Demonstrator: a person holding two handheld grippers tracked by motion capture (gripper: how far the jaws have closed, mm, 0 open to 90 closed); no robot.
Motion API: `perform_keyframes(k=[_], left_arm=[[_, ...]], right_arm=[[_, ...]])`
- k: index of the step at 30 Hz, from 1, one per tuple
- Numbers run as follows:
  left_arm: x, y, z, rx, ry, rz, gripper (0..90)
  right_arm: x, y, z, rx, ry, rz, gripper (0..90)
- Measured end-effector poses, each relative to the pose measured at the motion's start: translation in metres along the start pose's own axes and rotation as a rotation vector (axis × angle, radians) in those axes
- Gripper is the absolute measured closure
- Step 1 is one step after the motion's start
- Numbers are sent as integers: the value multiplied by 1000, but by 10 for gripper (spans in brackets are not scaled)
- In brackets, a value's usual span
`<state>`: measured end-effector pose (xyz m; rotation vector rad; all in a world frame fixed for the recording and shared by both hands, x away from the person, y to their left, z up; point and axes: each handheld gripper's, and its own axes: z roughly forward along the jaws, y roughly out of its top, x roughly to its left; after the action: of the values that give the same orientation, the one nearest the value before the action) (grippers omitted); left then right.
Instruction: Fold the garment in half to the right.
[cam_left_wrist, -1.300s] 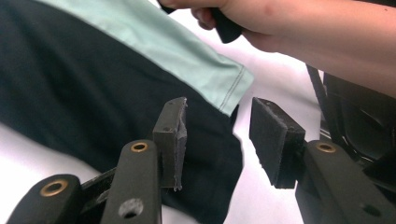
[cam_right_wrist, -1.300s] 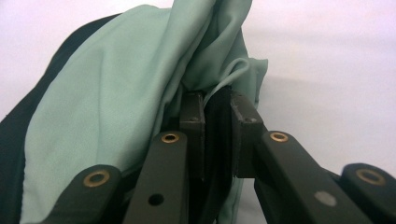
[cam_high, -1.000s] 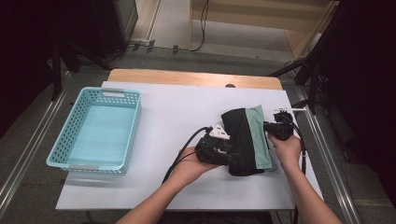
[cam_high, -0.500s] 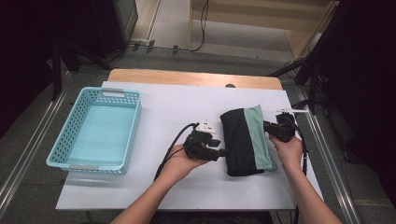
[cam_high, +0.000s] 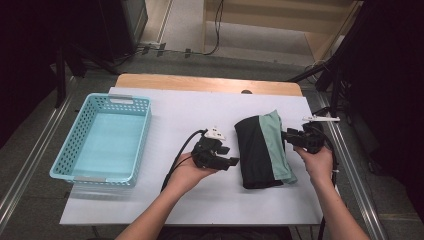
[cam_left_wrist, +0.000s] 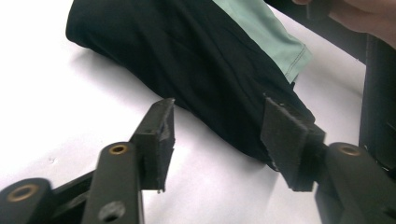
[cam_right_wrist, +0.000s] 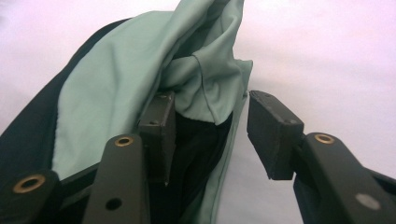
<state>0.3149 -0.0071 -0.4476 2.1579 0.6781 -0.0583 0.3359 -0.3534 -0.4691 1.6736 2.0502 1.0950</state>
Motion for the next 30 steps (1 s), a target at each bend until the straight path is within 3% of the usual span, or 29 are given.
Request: perform_keyframes(k=[8,19,30], left_arm=[[6,-2,0,-4,-9,-13,383],[10,-6,-2,-3,6,-11,373],[11,-10,-5,3,29,-14,373]], right_arm=[[0,-2,-19,-16,20,5,451],[8,-4,-38,-10,37,-35,481],[16,-1,-34,14,59,-57,512]])
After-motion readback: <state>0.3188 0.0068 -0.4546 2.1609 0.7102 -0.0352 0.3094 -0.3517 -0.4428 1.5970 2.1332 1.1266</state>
